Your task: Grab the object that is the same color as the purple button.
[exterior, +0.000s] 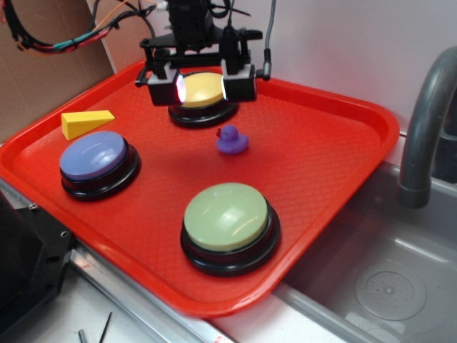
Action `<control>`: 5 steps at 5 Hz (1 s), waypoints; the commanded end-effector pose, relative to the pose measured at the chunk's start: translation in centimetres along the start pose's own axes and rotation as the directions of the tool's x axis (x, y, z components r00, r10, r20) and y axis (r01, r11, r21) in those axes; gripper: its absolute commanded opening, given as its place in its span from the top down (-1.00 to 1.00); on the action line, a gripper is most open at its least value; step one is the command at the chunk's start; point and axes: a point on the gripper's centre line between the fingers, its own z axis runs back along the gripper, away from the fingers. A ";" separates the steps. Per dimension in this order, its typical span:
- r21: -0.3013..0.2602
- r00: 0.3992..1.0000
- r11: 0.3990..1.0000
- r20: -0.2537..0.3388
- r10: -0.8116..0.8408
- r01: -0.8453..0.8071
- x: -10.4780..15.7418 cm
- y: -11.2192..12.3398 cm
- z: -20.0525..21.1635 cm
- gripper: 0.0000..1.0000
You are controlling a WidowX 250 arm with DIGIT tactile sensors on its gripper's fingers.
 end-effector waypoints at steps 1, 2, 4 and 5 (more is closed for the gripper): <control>-0.087 0.997 0.996 0.071 -0.030 0.036 1.0 0.6 -2.0 -1.00; -0.128 0.992 0.988 0.106 -0.070 0.083 1.4 -0.8 -2.8 -1.00; -0.139 0.989 0.980 0.071 -0.130 0.139 1.2 -3.3 -3.3 -1.00; -0.140 0.989 0.980 0.052 -0.136 0.142 1.0 -3.6 -3.6 -1.00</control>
